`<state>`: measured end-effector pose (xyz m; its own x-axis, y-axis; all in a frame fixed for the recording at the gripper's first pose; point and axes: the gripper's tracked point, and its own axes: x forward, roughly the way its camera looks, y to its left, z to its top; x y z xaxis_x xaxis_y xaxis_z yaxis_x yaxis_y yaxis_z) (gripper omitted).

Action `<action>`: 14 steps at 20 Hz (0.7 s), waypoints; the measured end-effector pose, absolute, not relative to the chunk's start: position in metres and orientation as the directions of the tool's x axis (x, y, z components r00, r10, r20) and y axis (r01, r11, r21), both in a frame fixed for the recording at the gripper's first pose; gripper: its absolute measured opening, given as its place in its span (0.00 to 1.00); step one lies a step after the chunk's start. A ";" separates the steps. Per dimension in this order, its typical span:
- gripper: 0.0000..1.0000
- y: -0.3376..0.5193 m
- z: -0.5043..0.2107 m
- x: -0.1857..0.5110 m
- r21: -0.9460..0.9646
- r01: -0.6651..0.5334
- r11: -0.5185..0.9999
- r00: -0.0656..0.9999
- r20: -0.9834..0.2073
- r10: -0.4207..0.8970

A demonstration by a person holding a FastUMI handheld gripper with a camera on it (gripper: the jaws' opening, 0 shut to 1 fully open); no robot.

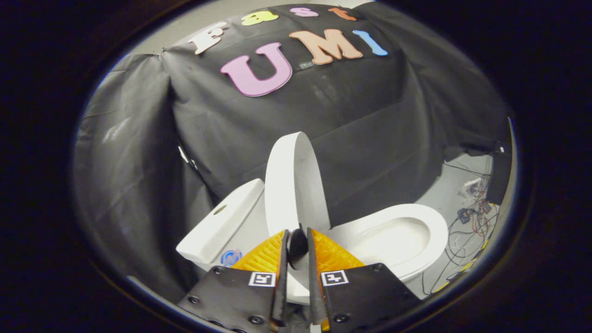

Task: Open the toilet lid.

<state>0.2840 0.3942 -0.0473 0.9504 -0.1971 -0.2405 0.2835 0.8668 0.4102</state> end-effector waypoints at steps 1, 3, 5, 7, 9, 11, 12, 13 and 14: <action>0.22 0.404 -0.046 0.289 0.404 0.256 0.878 0.958 -0.230 -0.174; 0.24 0.417 -0.045 0.296 0.413 0.213 0.885 0.969 -0.207 -0.137; 0.24 0.426 -0.045 0.299 0.402 0.180 0.898 0.975 -0.197 -0.108; 0.24 0.434 -0.046 0.300 0.350 0.150 0.925 0.976 -0.203 -0.081; 0.24 0.437 -0.046 0.302 0.322 0.117 0.940 0.977 -0.208 -0.050; 0.24 0.435 -0.046 0.303 0.315 0.086 0.945 0.979 -0.202 -0.022; 0.24 0.434 -0.045 0.303 0.320 0.081 0.944 0.981 -0.193 -0.019; 0.24 0.435 -0.045 0.303 0.328 0.078 0.941 0.983 -0.185 -0.017; 0.24 0.438 -0.046 0.305 0.334 0.074 0.940 0.984 -0.178 -0.014</action>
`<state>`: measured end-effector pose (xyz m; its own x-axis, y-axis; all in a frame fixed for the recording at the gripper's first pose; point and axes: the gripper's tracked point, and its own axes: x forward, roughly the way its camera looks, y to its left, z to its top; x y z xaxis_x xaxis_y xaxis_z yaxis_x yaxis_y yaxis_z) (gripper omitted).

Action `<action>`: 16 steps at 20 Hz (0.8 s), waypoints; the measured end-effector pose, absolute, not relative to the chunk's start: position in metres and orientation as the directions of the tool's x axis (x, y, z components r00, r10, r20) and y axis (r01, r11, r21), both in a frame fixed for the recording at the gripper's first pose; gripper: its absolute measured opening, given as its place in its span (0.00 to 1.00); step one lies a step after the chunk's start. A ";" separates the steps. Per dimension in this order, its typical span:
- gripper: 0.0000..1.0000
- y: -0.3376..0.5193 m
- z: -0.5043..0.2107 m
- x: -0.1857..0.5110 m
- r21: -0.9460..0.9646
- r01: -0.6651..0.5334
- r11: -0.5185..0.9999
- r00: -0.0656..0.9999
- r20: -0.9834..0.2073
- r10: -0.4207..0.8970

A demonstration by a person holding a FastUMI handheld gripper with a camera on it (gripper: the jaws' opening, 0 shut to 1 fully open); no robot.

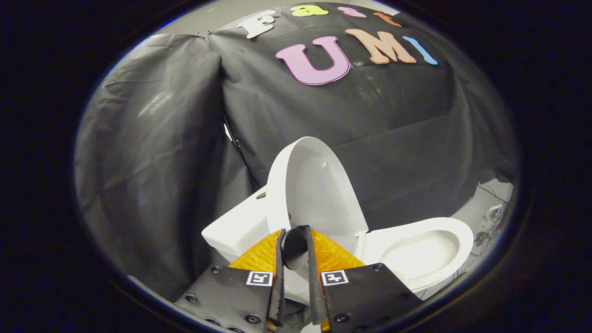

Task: Open the toilet lid.

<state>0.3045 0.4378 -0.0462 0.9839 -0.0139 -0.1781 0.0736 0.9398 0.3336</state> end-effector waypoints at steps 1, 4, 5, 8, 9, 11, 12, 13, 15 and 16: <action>0.24 0.438 -0.045 0.306 0.332 0.065 0.941 0.984 -0.179 -0.005; 0.24 0.445 -0.051 0.315 0.280 0.049 0.959 0.980 -0.200 0.009; 0.24 0.447 -0.052 0.318 0.267 0.036 0.963 0.979 -0.203 0.019; 0.24 0.452 -0.049 0.323 0.243 0.019 0.970 0.979 -0.199 0.030; 0.24 0.454 -0.048 0.322 0.240 0.019 0.971 0.980 -0.199 0.030; 0.29 0.456 -0.051 0.322 0.246 0.000 0.969 0.976 -0.213 0.054; 0.35 0.456 -0.051 0.327 0.265 -0.010 0.964 0.975 -0.213 0.069; 0.41 0.455 -0.056 0.328 0.280 -0.011 0.960 0.971 -0.226 0.077; 0.50 0.463 -0.065 0.321 0.277 -0.037 0.960 0.961 -0.253 0.109; 0.55 0.467 -0.065 0.317 0.286 -0.056 0.957 0.959 -0.253 0.131</action>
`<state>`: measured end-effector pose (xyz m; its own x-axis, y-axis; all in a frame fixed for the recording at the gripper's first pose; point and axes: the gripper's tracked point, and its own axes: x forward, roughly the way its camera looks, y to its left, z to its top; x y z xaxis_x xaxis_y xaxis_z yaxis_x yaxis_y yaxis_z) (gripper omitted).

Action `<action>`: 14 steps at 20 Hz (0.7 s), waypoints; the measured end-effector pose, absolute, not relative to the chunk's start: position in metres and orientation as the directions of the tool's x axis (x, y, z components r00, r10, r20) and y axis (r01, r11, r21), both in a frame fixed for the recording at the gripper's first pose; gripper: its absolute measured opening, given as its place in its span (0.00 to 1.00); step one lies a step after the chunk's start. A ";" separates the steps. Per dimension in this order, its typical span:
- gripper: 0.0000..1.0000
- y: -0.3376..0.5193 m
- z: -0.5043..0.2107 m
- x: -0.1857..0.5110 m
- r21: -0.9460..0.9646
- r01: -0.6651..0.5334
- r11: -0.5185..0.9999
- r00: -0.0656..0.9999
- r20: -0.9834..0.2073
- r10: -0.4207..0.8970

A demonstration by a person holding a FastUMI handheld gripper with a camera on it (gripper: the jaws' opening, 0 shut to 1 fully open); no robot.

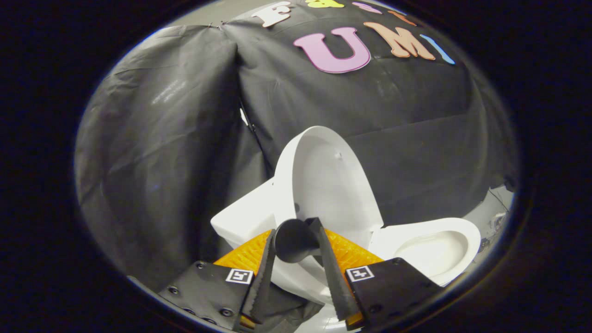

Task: Open the toilet lid.

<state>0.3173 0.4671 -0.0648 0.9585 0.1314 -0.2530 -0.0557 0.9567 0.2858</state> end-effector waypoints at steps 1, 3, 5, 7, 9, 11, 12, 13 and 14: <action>0.60 0.467 -0.059 0.312 0.305 -0.071 0.950 0.960 -0.237 0.147; 0.65 0.469 -0.038 0.306 0.335 -0.110 0.936 0.971 -0.166 0.173; 0.66 0.462 -0.008 0.302 0.318 -0.127 0.940 0.980 -0.104 0.167; 0.66 0.443 0.025 0.303 0.255 -0.113 0.960 0.991 -0.042 0.128; 0.66 0.414 0.058 0.306 0.206 -0.095 0.974 0.995 0.012 0.094; 0.66 0.375 0.080 0.303 0.179 -0.058 0.982 0.998 0.013 0.057; 0.66 0.354 0.090 0.298 0.162 -0.036 0.986 0.999 0.016 0.034; 0.66 0.330 0.102 0.289 0.146 -0.012 0.989 0.999 0.037 0.007; 0.66 0.307 0.115 0.282 0.134 0.011 0.991 0.998 0.067 -0.020</action>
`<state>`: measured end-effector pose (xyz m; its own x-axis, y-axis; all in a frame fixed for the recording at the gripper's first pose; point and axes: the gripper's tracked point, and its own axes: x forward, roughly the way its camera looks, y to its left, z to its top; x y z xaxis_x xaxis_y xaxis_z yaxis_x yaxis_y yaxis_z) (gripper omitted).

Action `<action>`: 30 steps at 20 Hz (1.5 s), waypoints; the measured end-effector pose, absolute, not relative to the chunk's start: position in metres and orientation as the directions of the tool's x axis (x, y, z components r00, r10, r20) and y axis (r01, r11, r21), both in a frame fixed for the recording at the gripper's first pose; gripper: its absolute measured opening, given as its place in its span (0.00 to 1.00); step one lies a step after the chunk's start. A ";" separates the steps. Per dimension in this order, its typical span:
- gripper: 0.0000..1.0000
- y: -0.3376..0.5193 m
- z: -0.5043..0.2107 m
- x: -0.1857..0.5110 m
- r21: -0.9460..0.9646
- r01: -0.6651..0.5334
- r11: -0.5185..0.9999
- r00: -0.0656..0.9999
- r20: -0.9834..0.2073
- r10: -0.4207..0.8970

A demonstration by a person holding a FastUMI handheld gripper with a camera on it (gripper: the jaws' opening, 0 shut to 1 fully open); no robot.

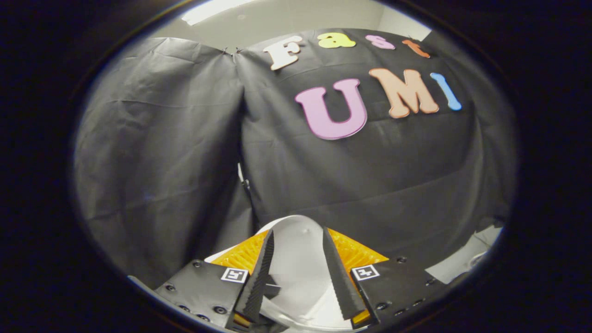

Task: Open the toilet lid.

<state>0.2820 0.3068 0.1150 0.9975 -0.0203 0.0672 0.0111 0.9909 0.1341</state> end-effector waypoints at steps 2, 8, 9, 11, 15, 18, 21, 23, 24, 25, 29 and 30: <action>0.67 0.263 0.132 0.268 0.106 0.037 0.994 0.993 0.109 -0.049; 0.67 0.139 0.130 0.211 0.061 0.122 0.991 0.986 0.107 -0.128; 0.67 0.120 0.131 0.205 0.060 0.150 0.987 0.982 0.109 -0.156; 0.67 0.091 0.130 0.188 0.045 0.194 0.980 0.972 0.126 -0.198; 0.67 0.054 0.110 0.150 0.026 0.237 0.971 0.965 0.110 -0.239; 0.67 0.027 0.098 0.134 0.038 0.260 0.965 0.961 0.081 -0.263; 0.67 0.015 0.088 0.125 0.049 0.249 0.967 0.966 0.064 -0.252; 0.67 0.011 0.076 0.120 0.051 0.231 0.972 0.972 0.036 -0.233; 0.67 0.009 0.071 0.118 0.053 0.220 0.974 0.975 0.025 -0.221; 0.68 0.006 0.066 0.116 0.055 0.215 0.975 0.976 0.015 -0.216; 0.68 -0.004 0.041 0.106 0.065 0.172 0.983 0.985 -0.036 -0.170; 0.68 -0.009 0.037 0.105 0.071 0.165 0.984 0.986 -0.041 -0.162</action>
